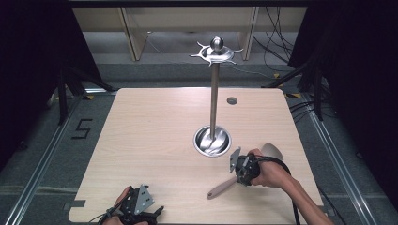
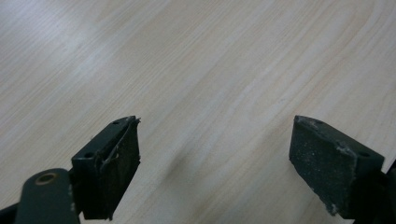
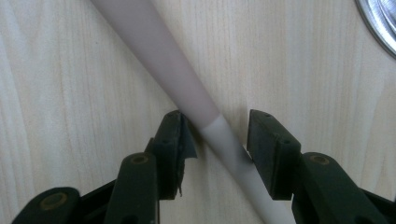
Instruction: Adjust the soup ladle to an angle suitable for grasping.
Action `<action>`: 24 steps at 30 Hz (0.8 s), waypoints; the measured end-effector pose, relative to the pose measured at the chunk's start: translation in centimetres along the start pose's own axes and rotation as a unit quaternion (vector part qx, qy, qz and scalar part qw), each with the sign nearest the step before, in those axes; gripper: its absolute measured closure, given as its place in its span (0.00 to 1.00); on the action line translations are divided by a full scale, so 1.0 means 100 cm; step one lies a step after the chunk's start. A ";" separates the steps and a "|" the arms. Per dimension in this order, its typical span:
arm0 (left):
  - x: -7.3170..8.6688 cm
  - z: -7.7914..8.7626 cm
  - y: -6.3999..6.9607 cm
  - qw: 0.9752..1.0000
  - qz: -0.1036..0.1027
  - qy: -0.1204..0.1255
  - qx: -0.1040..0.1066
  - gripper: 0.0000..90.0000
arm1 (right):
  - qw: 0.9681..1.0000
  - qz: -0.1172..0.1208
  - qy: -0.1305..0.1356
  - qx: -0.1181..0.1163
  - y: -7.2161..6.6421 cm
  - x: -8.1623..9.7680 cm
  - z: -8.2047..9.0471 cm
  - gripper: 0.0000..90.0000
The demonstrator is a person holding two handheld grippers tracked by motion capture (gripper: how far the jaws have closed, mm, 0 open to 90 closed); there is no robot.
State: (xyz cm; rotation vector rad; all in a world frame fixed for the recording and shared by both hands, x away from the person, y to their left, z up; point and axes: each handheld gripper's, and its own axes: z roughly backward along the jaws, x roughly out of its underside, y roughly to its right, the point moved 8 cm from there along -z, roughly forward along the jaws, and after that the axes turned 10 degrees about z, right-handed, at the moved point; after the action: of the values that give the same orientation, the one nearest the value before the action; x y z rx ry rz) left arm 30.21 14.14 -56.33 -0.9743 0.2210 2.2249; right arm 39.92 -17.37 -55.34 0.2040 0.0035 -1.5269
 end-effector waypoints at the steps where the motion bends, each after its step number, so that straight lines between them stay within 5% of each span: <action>1: 0.000 0.000 0.000 1.000 0.000 0.000 0.000 0.17 | 1.000 0.016 -0.005 0.006 0.004 0.001 0.000 0.64; 2: 0.000 0.000 0.000 1.000 0.001 0.000 0.002 0.17 | 1.000 0.026 -0.003 0.005 0.005 0.000 0.000 0.64; 3: 0.000 0.000 0.000 1.000 0.002 0.001 0.002 0.17 | 1.000 0.009 -0.018 0.004 0.003 0.001 0.001 0.65; 5: 0.000 0.001 -0.001 1.000 0.002 0.002 -0.001 0.17 | 0.999 0.041 -0.010 -0.001 0.005 -0.002 0.000 0.66; 7: 0.000 0.001 0.000 1.000 0.002 0.002 -0.001 0.17 | 0.999 0.026 -0.031 -0.008 0.000 -0.001 0.001 0.68; 8: 0.000 0.001 0.000 1.000 0.002 0.002 -0.001 0.17 | 0.998 0.059 -0.031 -0.002 0.005 -0.003 0.000 0.68; 9: 0.000 0.000 -0.001 1.000 -0.001 0.000 -0.005 0.17 | 0.998 0.063 -0.028 -0.004 0.005 -0.004 0.000 0.68; 12: 0.001 0.002 0.002 1.000 0.014 -0.003 0.000 0.17 | 0.997 0.054 -0.048 -0.007 0.002 -0.003 0.001 0.69; 15: 0.001 0.001 0.002 1.000 0.015 -0.002 0.002 0.17 | 0.994 0.093 -0.049 -0.007 0.005 -0.005 -0.001 0.71; 19: 0.001 0.001 0.002 1.000 0.015 -0.002 0.001 0.17 | 0.995 0.074 -0.067 -0.004 0.000 -0.004 0.001 0.72; 22: 0.001 0.002 0.002 1.000 0.015 -0.002 0.001 0.17 | 0.993 0.101 -0.067 -0.002 0.002 -0.006 0.001 0.74; 23: 0.001 0.002 0.002 1.000 0.015 -0.002 0.001 0.17 | 0.995 0.074 -0.065 -0.005 -0.003 -0.006 0.000 0.75; 24: 0.001 0.001 0.002 1.000 0.015 -0.002 0.001 0.17 | 0.994 0.081 -0.070 -0.004 -0.002 -0.006 0.001 0.77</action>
State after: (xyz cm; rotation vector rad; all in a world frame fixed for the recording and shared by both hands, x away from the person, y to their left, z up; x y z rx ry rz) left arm 29.95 14.14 -56.33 -0.9714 0.2386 2.2529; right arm 39.66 -16.82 -55.19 0.0875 -0.1156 -1.3756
